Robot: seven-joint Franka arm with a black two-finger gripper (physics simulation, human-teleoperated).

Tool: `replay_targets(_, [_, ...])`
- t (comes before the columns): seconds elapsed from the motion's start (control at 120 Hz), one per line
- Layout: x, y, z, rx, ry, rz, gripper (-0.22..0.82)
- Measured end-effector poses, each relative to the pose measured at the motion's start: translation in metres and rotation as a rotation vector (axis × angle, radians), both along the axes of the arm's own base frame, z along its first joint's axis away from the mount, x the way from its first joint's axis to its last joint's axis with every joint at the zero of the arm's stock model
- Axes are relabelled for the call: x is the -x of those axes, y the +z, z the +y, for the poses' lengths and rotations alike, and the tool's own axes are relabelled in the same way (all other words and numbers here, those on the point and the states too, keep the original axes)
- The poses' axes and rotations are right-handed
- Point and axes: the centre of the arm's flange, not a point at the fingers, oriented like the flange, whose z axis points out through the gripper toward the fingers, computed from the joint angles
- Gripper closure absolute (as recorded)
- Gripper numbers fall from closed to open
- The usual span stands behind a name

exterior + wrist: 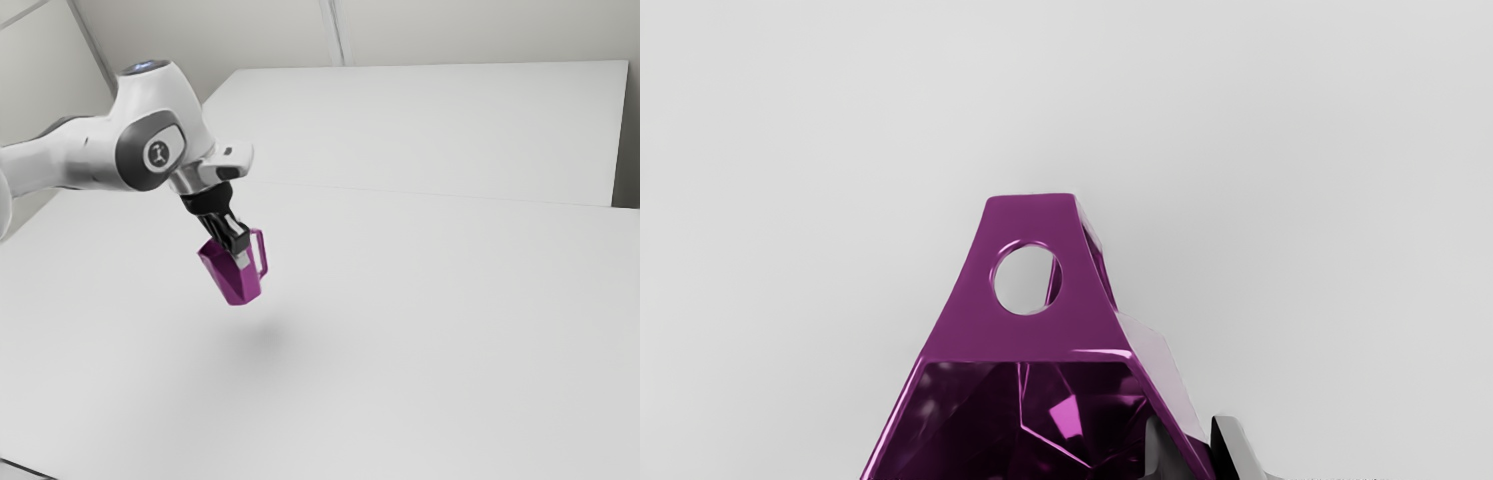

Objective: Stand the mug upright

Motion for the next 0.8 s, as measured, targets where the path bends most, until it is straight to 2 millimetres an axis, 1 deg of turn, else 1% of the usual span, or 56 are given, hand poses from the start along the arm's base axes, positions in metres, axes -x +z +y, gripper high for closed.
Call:
replay_targets(0.067, [0.009,-0.009,-0.007,-0.056,0.009,-0.013,0.78])
replay_targets(0.142, [0.017,-0.025,-0.007,-0.106,0.029,-0.033,0.79])
replay_targets(0.217, [0.021,-0.037,-0.008,-0.142,0.047,-0.069,0.78])
replay_targets(0.325, [0.026,-0.057,-0.007,-0.161,0.079,-0.111,0.78])
replay_targets(0.458, [0.032,-0.076,-0.008,-0.158,0.123,-0.154,0.78])
replay_targets(0.642, [0.038,-0.096,-0.006,-0.146,0.185,-0.176,0.78])
replay_targets(0.8, [0.035,-0.108,-0.006,-0.134,0.228,-0.180,0.78])
